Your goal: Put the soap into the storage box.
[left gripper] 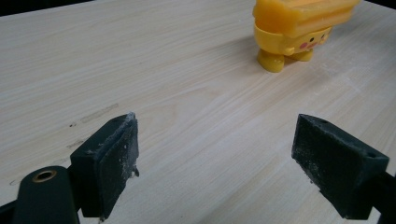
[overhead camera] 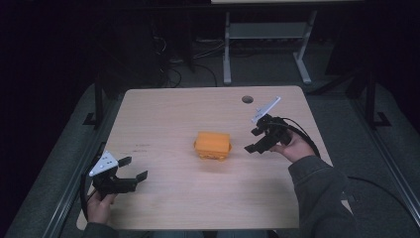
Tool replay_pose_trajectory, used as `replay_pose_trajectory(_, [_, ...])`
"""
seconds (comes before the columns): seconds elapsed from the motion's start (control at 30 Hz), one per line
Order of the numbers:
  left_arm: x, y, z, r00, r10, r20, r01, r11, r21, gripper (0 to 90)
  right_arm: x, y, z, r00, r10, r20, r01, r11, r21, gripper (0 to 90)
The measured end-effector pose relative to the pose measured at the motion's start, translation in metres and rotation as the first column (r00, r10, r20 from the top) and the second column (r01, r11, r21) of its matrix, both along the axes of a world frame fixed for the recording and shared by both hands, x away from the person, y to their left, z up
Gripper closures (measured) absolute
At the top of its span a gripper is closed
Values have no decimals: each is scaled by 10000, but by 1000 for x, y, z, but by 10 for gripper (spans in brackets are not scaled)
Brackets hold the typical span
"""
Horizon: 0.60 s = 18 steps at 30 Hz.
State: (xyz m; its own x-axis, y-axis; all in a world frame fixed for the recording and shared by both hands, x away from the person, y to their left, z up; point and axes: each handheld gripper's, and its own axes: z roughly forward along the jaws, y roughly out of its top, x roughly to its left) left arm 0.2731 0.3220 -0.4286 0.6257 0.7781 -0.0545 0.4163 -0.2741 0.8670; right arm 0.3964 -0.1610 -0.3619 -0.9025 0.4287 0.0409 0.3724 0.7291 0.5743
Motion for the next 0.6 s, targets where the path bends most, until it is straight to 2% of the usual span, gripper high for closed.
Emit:
replay_pose_trajectory(0.23, [0,0,0,10000,3,5,-3,10000,2,141,-4,-6,-1,9999,-92,53,92,10000,7,253])
replay_pose_trajectory(0.43, [0,0,0,10000,3,1,-3,10000,4,141,-8,-12,-7,9997,-206,-99,206,9998,34,252])
replay_pose_trajectory(0.5, [0,0,0,10000,3,-6,-3,10000,6,141,-10,-13,-8,9994,-265,-212,262,9996,-128,248])
replay_pose_trajectory(0.6, [0,0,0,10000,3,-7,-3,10000,14,141,-12,-16,-8,9995,-305,-121,304,9995,-70,248])
